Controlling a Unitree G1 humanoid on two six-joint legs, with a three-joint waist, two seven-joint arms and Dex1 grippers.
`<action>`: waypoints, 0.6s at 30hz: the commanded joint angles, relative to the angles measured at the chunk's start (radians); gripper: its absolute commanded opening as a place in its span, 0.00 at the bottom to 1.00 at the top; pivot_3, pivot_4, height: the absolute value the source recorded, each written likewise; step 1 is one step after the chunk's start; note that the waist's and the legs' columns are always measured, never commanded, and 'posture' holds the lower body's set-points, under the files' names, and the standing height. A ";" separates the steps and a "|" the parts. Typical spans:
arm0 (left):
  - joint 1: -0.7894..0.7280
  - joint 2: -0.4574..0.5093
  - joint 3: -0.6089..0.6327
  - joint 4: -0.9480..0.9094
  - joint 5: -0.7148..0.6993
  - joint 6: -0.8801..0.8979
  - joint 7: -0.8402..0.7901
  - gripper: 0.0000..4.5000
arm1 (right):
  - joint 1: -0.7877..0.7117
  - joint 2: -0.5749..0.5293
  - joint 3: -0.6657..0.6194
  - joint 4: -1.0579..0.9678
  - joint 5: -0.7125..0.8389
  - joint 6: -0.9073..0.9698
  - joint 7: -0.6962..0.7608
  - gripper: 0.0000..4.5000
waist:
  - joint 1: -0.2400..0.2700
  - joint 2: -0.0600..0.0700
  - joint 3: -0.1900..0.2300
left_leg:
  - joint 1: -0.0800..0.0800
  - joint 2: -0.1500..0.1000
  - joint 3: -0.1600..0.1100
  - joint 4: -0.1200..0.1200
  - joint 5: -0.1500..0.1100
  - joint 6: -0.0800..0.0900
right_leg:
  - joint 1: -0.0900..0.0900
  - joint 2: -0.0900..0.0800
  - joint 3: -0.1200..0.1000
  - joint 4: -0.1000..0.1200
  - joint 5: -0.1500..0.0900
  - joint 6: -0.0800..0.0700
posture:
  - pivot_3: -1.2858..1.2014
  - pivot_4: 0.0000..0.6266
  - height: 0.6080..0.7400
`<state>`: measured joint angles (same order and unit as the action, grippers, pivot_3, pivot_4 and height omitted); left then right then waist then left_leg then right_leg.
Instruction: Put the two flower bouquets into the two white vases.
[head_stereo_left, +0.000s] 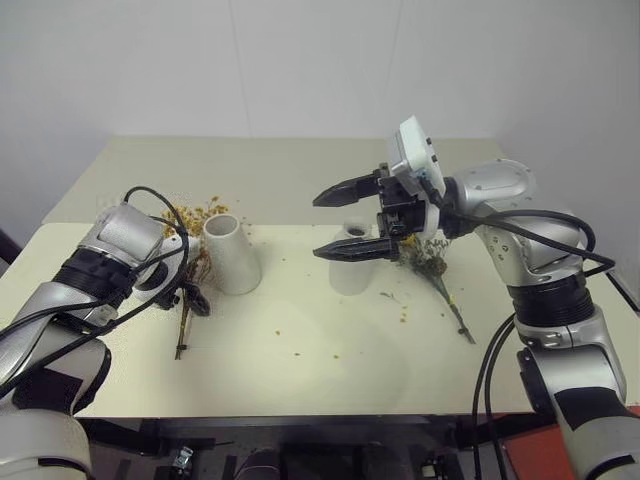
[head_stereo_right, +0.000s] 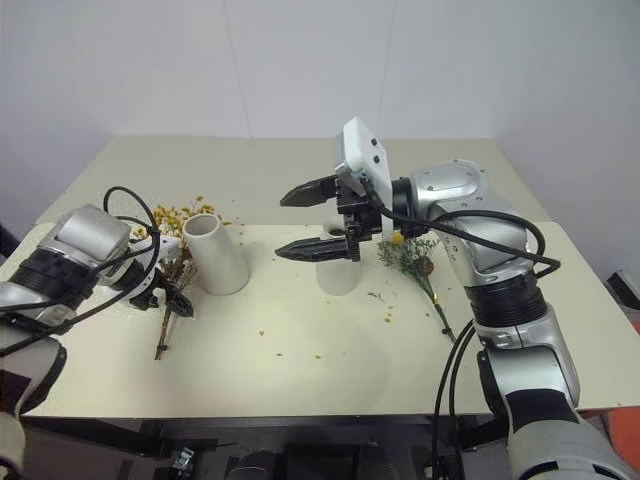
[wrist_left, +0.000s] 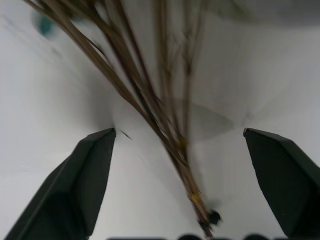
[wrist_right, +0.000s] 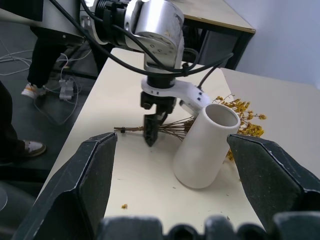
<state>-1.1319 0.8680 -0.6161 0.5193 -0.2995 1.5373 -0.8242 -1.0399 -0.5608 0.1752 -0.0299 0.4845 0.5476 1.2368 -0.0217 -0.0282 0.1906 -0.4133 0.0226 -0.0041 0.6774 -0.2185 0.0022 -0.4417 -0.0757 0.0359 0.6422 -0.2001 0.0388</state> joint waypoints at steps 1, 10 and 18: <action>-0.030 0.010 0.012 0.009 0.031 -0.019 0.004 0.74 | -0.001 -0.003 -0.026 -0.043 0.009 -0.005 -0.005 0.93 | -0.002 0.000 0.000 | 0.000 0.000 0.000 0.000 0.000 0.000 | 0.000 0.000 0.000 0.000 0.000 0.000 | 0.52 0.24 1.00; -0.037 0.019 0.024 0.008 0.044 -0.012 0.004 0.21 | 0.007 -0.012 -0.024 -0.049 0.011 0.004 0.002 0.93 | -0.002 0.000 0.000 | -0.001 0.000 0.000 0.000 0.000 0.000 | 0.000 0.000 0.000 0.000 0.000 0.000 | 0.52 0.24 1.00; -0.072 0.083 0.129 0.005 0.082 -0.007 0.074 0.01 | 0.028 -0.030 -0.033 -0.054 0.024 0.022 0.015 0.93 | -0.002 0.000 0.000 | -0.001 0.000 0.000 0.000 0.000 0.000 | 0.000 0.000 0.000 0.000 0.000 0.000 | 0.52 0.24 1.00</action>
<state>-1.1335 0.8866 -0.5797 0.5253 -0.2733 1.5301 -0.8098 -1.0200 -0.5667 0.1752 -0.0503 0.4868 0.5569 1.2383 -0.0242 -0.0282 0.1906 -0.4139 0.0225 -0.0043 0.6774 -0.2185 0.0022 -0.4419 -0.0759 0.0359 0.6419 -0.2001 0.0389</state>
